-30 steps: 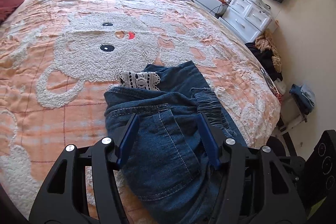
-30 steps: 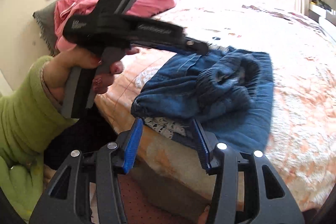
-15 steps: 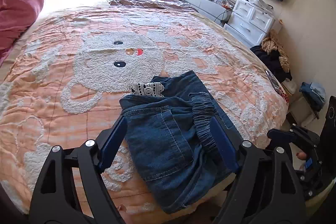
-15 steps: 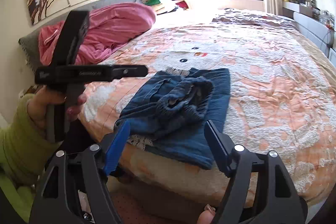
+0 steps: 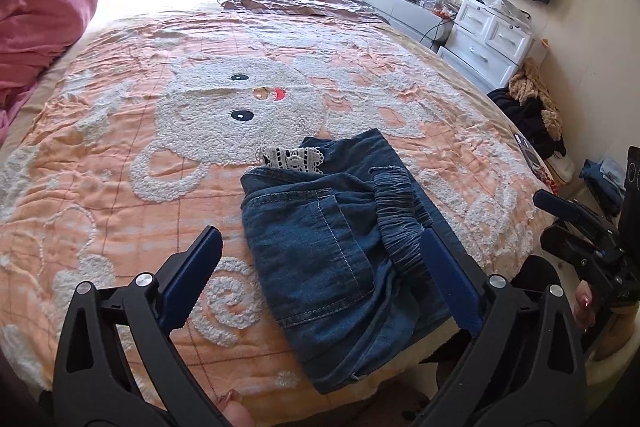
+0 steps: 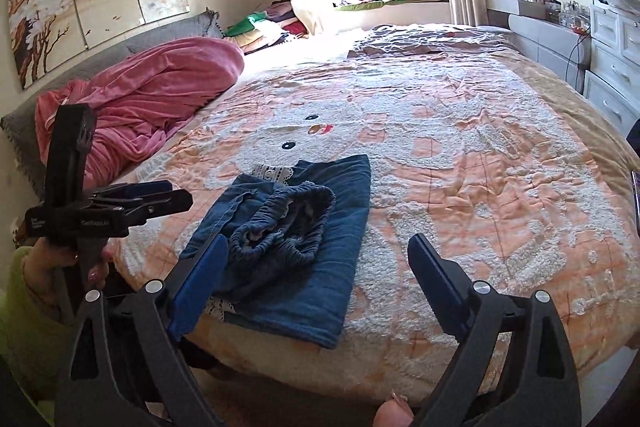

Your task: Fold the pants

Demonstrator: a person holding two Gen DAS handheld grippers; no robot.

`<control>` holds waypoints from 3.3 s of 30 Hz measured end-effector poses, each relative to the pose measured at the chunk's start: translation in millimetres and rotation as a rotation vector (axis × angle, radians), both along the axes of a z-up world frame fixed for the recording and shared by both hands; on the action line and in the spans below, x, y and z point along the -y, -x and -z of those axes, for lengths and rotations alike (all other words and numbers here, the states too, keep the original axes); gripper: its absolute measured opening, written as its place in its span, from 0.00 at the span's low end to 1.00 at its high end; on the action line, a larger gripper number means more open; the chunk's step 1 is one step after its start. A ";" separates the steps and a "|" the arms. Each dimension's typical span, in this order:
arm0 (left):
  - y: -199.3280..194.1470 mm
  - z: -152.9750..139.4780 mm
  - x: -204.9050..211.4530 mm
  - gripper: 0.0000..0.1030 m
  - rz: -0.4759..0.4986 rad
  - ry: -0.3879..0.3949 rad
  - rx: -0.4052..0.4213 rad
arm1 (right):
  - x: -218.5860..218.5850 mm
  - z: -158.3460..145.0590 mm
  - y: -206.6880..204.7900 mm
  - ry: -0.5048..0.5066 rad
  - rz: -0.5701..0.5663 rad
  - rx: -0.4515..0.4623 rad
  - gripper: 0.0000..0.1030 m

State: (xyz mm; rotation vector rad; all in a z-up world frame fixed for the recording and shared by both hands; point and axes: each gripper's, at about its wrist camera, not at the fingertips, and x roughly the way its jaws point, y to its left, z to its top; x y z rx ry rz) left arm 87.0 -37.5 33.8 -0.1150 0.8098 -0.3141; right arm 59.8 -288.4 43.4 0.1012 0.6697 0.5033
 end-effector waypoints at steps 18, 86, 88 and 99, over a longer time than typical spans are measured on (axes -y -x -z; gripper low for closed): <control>-0.4 25.8 -14.2 0.91 -0.077 -0.034 -0.058 | -3.1 26.1 -43.8 0.059 0.086 -0.099 0.93; -26.0 16.2 -0.3 0.31 -0.096 0.013 -0.011 | -91.1 37.2 -69.1 0.052 -0.095 -0.045 0.09; -28.3 11.8 -6.2 0.31 -0.107 0.018 -0.002 | -97.3 32.7 -74.3 0.050 -0.100 -0.039 0.09; -45.4 0.1 -43.0 0.31 -0.170 0.013 0.037 | -139.3 10.5 -107.3 0.054 -0.147 -0.004 0.09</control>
